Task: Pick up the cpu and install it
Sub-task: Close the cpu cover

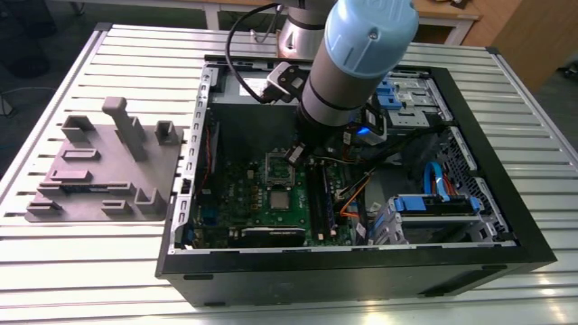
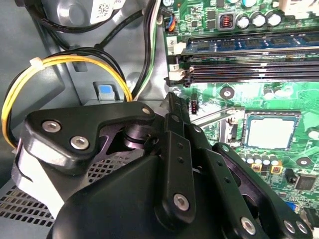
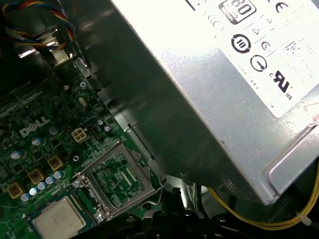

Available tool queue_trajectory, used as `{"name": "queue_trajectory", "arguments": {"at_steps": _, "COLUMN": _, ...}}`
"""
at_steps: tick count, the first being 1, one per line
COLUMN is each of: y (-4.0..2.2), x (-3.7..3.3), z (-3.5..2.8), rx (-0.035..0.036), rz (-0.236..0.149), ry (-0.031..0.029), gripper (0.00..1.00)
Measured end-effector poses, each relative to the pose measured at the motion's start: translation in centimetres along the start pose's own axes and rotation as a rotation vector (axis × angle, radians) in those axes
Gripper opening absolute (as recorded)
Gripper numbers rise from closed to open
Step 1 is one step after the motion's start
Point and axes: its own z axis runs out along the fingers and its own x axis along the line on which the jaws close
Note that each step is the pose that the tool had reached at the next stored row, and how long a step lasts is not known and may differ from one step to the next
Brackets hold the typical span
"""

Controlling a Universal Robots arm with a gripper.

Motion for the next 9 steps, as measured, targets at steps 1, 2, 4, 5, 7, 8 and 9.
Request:
{"name": "queue_trajectory", "arguments": {"at_steps": 1, "y": 0.01, "x": 0.0, "z": -0.04, "rx": 0.0025, "rz": 0.0, "ry": 0.0033, "gripper": 0.1}}
{"name": "queue_trajectory", "arguments": {"at_steps": 2, "y": 0.02, "x": -0.01, "z": -0.1, "rx": 0.0044, "rz": 0.001, "ry": 0.0058, "gripper": 0.1}}
{"name": "queue_trajectory", "arguments": {"at_steps": 4, "y": 0.05, "x": -0.03, "z": -0.24, "rx": 0.0064, "rz": 0.001, "ry": 0.0085, "gripper": 0.1}}
{"name": "queue_trajectory", "arguments": {"at_steps": 5, "y": 0.08, "x": -0.04, "z": -0.32, "rx": 0.0072, "rz": 0.001, "ry": 0.0094, "gripper": 0.1}}
{"name": "queue_trajectory", "arguments": {"at_steps": 7, "y": 0.13, "x": -0.06, "z": -0.5, "rx": 0.0083, "rz": 0.001, "ry": 0.0108, "gripper": 0.1}}
{"name": "queue_trajectory", "arguments": {"at_steps": 8, "y": 0.16, "x": -0.06, "z": -0.6, "rx": 0.0088, "rz": 0.001, "ry": 0.0114, "gripper": 0.1}}
{"name": "queue_trajectory", "arguments": {"at_steps": 9, "y": 0.2, "x": -0.07, "z": -0.71, "rx": 0.0092, "rz": 0.001, "ry": 0.012, "gripper": 0.1}}
